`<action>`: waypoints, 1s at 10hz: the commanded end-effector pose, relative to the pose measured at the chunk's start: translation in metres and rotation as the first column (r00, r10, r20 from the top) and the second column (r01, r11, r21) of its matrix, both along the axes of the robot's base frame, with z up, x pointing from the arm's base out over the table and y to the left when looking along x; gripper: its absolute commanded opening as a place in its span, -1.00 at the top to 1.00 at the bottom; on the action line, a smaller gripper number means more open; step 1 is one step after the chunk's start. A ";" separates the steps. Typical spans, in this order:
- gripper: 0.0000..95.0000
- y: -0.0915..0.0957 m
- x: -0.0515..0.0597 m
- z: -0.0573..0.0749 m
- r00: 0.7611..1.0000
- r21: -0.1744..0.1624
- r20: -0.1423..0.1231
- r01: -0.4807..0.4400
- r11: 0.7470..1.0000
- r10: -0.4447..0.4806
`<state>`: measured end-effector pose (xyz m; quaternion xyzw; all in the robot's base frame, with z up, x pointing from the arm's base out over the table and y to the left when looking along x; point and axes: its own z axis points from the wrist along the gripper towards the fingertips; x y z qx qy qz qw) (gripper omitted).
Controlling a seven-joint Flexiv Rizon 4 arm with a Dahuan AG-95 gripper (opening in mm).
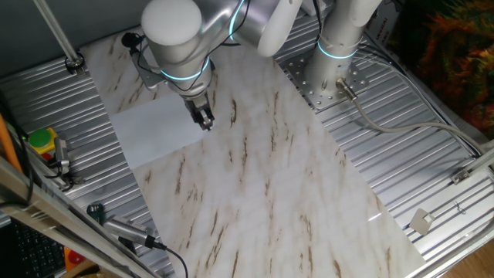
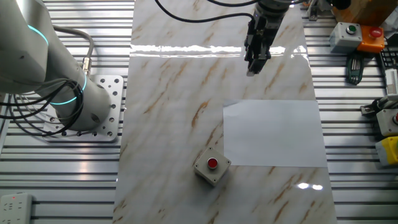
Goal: Flip over and spread out the paper that is laid flat on the table
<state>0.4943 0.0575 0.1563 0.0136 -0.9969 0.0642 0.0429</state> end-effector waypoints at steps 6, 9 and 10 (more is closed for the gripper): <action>-0.20 0.000 -0.001 0.000 1.000 0.021 0.012 -0.011 1.000 0.011; -0.20 0.000 -0.001 0.000 0.995 0.031 0.089 -0.038 0.999 0.035; -0.20 0.000 -0.001 0.000 0.995 0.035 0.091 -0.044 0.998 0.041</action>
